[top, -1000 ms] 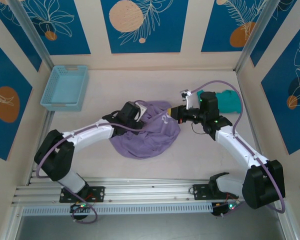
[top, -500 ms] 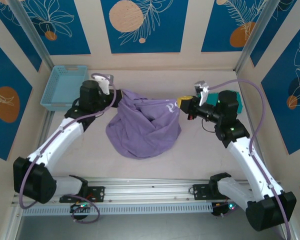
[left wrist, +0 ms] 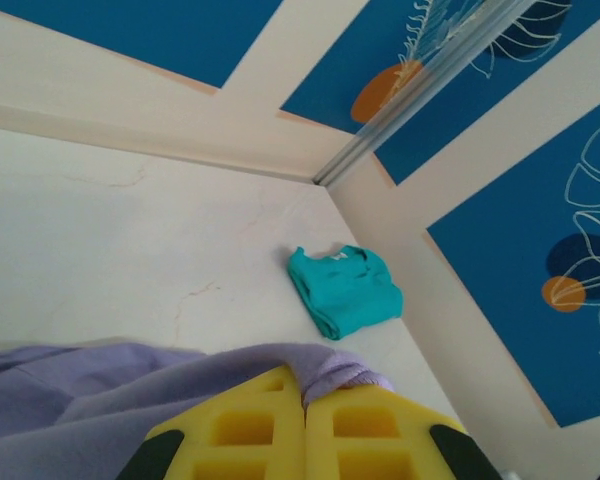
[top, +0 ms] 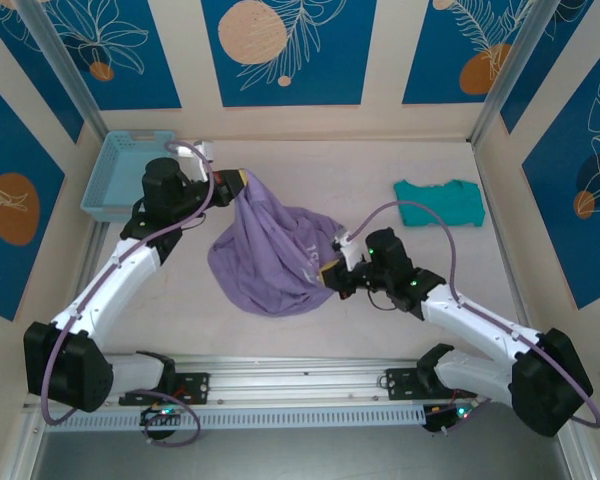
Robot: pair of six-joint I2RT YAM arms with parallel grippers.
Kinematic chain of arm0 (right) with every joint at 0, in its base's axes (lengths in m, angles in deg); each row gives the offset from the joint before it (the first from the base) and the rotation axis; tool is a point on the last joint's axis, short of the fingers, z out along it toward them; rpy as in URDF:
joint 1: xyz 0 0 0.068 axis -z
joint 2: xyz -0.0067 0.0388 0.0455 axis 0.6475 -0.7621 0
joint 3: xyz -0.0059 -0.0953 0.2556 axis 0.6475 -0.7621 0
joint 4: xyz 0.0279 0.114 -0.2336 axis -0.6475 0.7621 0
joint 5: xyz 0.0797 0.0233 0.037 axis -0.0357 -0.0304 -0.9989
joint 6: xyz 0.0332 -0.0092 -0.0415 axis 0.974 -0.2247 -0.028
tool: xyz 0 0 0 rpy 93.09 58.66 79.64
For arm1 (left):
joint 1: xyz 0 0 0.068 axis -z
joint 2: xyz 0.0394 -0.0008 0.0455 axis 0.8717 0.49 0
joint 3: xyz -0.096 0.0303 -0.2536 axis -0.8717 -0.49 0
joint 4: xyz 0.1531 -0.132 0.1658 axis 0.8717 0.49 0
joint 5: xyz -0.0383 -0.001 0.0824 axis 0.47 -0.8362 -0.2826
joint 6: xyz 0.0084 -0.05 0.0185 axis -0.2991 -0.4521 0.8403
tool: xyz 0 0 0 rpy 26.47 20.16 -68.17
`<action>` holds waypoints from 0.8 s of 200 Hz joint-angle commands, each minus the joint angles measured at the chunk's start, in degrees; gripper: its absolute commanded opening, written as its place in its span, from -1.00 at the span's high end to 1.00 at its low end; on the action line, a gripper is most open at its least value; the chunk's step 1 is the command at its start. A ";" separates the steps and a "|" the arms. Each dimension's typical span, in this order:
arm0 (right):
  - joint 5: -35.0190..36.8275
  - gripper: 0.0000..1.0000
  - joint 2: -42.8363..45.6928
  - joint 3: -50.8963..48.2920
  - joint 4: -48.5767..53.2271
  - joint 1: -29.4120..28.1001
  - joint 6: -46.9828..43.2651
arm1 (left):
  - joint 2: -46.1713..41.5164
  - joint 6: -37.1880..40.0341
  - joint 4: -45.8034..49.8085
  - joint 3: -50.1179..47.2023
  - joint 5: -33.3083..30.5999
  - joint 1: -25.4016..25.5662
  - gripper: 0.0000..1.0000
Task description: Fold the inside-out t-shirt
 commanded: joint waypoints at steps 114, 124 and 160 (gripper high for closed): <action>-5.66 -0.19 -23.03 22.34 -18.62 -0.62 1.33 | -2.31 -2.91 -7.14 -6.05 9.45 0.39 1.00; -5.72 -0.15 -24.43 23.74 -18.85 -0.71 1.52 | -2.22 -2.76 -7.05 -6.22 9.36 0.38 1.00; -7.22 0.46 -27.09 27.70 -19.06 -0.58 1.91 | -1.86 -2.38 -6.96 -6.77 9.02 0.43 1.00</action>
